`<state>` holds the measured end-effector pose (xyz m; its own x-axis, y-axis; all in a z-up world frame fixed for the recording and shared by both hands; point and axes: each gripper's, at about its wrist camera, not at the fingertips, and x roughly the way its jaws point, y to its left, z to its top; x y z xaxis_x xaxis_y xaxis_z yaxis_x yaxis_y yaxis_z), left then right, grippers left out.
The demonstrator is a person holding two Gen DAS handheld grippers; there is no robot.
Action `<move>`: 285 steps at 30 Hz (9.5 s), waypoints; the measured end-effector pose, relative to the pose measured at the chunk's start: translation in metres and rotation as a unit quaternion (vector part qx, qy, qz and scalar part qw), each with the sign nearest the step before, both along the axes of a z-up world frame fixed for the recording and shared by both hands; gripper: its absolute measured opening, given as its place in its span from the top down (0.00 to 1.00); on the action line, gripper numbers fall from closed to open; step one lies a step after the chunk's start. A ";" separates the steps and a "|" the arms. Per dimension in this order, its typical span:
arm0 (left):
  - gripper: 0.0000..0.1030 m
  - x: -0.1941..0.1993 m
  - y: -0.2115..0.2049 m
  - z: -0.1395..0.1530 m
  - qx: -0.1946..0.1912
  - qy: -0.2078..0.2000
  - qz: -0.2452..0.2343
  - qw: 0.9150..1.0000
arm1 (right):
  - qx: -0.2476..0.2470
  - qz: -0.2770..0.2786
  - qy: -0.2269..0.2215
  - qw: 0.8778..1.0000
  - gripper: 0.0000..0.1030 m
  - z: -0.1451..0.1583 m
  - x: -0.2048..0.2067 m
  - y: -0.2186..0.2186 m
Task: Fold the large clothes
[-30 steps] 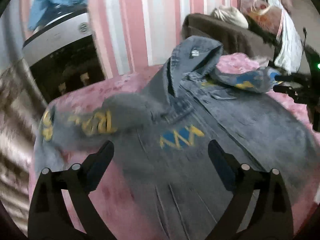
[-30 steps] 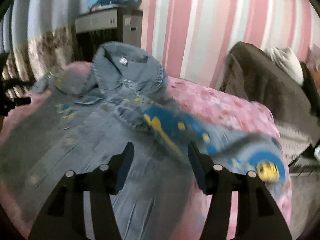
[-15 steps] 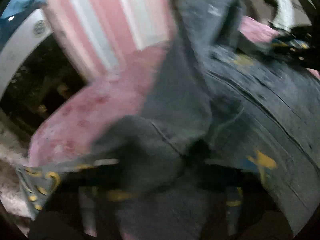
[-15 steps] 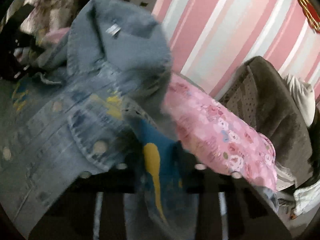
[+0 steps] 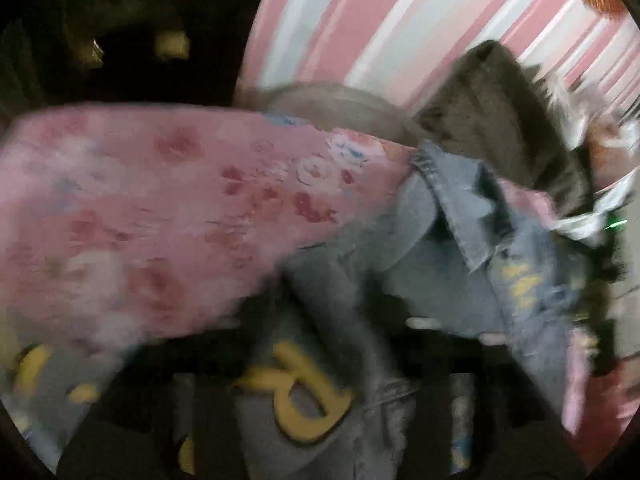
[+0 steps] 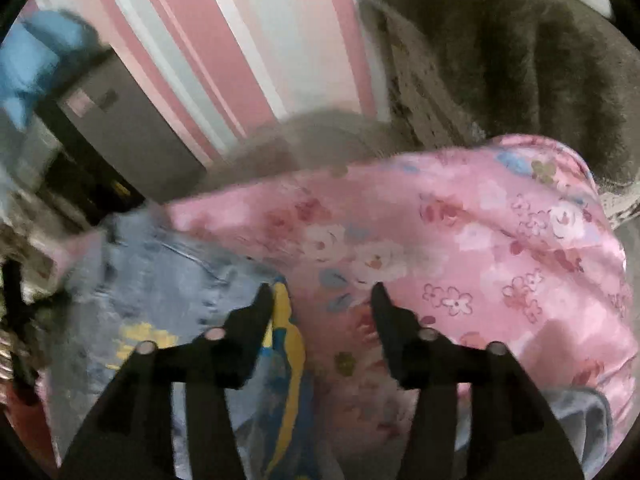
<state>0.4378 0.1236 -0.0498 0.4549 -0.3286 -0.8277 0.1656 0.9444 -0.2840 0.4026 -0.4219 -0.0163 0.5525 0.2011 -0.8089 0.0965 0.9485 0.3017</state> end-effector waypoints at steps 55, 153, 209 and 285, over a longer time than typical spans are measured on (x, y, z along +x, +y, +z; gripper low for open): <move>0.03 -0.171 -0.106 0.048 0.125 -0.188 -0.047 0.973 | 0.074 -0.002 -0.092 0.993 0.93 0.044 -0.185 -0.026; 0.89 -0.120 -0.041 0.011 0.015 -0.076 -0.058 0.995 | -0.144 0.219 -0.126 0.957 0.79 0.021 -0.188 0.152; 0.13 -0.119 -0.119 0.005 0.121 -0.084 -0.072 0.986 | -0.164 0.145 -0.056 0.974 0.32 -0.016 -0.125 0.129; 0.95 -0.122 -0.041 0.079 -0.117 -0.100 -0.002 0.988 | -0.210 0.034 -0.122 0.969 0.02 0.013 -0.124 0.103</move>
<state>0.3157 0.0829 0.0292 0.6006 -0.5024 -0.6220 0.2437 0.8559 -0.4561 0.2784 -0.3189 -0.0032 0.7352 -0.0746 -0.6737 0.0033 0.9943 -0.1065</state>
